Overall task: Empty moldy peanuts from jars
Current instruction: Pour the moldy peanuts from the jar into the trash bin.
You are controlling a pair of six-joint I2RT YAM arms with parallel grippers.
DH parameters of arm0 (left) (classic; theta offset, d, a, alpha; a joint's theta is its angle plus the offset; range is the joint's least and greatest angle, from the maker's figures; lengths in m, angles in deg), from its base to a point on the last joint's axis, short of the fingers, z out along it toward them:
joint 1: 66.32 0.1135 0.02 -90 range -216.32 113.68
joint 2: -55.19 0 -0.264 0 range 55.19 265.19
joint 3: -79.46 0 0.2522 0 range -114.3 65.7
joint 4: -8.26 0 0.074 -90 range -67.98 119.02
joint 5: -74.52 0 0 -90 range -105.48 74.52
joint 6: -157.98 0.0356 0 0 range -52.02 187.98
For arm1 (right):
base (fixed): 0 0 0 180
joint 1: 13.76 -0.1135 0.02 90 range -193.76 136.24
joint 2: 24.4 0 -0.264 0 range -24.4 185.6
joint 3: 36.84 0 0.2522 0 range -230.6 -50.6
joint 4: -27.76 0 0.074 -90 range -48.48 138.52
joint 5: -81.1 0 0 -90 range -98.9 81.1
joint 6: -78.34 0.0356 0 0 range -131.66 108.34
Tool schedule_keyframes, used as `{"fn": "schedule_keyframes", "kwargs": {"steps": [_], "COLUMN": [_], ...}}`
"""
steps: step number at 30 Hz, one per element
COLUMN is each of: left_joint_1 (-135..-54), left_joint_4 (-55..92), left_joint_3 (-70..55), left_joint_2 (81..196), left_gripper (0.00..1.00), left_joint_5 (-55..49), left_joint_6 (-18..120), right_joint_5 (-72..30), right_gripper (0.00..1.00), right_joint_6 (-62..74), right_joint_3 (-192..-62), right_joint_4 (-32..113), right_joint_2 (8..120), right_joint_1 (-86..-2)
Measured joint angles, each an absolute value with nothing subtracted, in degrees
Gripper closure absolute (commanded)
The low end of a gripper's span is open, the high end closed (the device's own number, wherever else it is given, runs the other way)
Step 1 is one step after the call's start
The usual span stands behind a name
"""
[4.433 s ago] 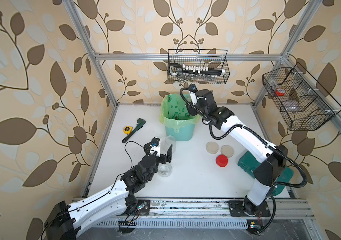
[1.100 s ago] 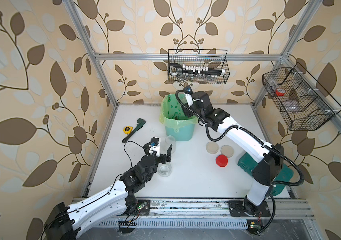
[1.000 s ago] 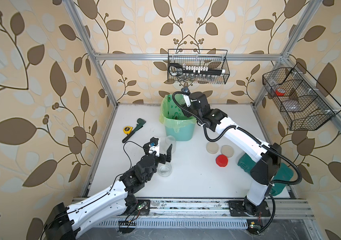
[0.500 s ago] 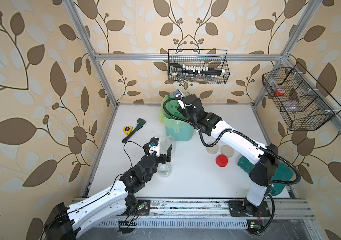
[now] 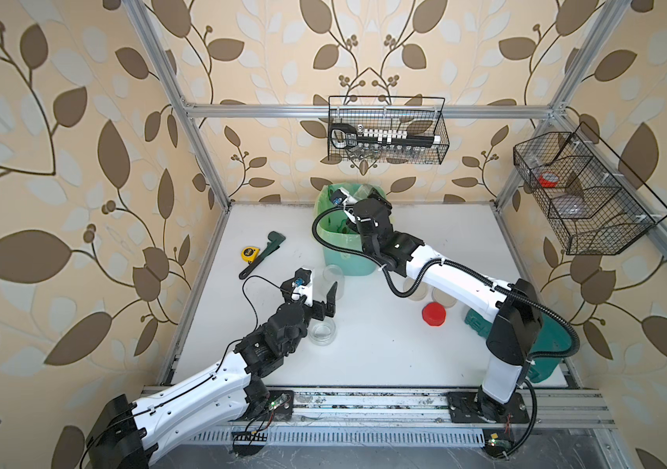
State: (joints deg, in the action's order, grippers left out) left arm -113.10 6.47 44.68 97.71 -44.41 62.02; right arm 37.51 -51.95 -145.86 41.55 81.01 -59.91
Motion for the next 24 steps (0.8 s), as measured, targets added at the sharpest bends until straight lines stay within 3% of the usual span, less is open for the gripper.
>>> {"fn": "schedule_keyframes", "kwargs": {"steps": [14,24], "left_joint_1": [-113.1,-113.1], "left_joint_4": [6.49,6.49], "left_joint_3": [44.68,44.68], "left_joint_2": [97.71,97.71], "left_gripper": [0.01,0.01], "left_joint_5": [-44.41,-44.41], "left_joint_6": [62.02,62.02], "right_joint_5": [40.11,33.49], "right_gripper": [1.0,1.0], "right_joint_6": [-58.01,-46.34], "right_joint_3": [-145.32,-142.85], "right_joint_4": [36.44,41.11], "right_joint_2": [81.01,74.39], "right_joint_1": [-61.0,-59.47]}}
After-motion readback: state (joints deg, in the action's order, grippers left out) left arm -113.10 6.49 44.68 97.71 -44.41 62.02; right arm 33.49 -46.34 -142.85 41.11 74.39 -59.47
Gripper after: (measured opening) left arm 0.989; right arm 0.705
